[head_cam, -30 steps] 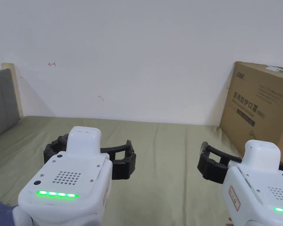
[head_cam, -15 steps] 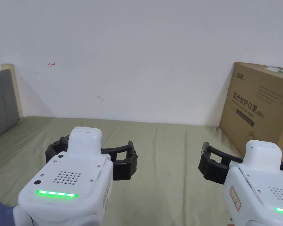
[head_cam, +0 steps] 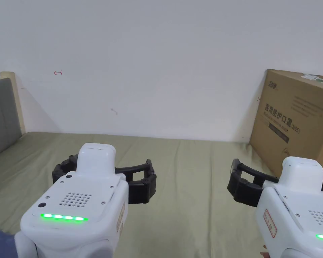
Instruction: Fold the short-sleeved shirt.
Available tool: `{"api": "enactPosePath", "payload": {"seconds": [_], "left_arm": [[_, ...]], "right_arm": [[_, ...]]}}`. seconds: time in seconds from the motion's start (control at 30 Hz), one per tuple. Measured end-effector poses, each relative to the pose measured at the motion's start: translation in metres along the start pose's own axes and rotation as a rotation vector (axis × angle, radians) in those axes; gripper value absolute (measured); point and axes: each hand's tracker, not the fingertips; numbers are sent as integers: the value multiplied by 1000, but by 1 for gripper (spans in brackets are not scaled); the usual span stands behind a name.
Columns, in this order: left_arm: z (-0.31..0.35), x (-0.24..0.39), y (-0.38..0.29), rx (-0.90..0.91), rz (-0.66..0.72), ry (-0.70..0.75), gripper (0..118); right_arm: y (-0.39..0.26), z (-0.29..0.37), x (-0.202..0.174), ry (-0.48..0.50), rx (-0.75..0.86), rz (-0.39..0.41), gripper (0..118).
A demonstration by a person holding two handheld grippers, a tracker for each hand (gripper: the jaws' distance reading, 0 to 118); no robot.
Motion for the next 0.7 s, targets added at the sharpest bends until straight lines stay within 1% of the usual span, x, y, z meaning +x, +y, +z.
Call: {"api": "enactPosePath", "payload": {"seconds": [0.13, 0.23, 0.5, 0.7], "left_arm": [[-1, -1, -1, -7, 2, 6, 118], [-2, -1, -2, -11, 6, 7, 118], [-4, -2, -2, -26, 10, 9, 118], [-5, -2, -3, -27, 2, 10, 118]], "right_arm": [[-2, -1, 0, 3, -6, 12, 117], [-3, -3, 0, 34, -22, 9, 117], [-3, -1, -3, 27, -26, 23, 117], [-1, -1, -2, 27, -25, 16, 117]]}}
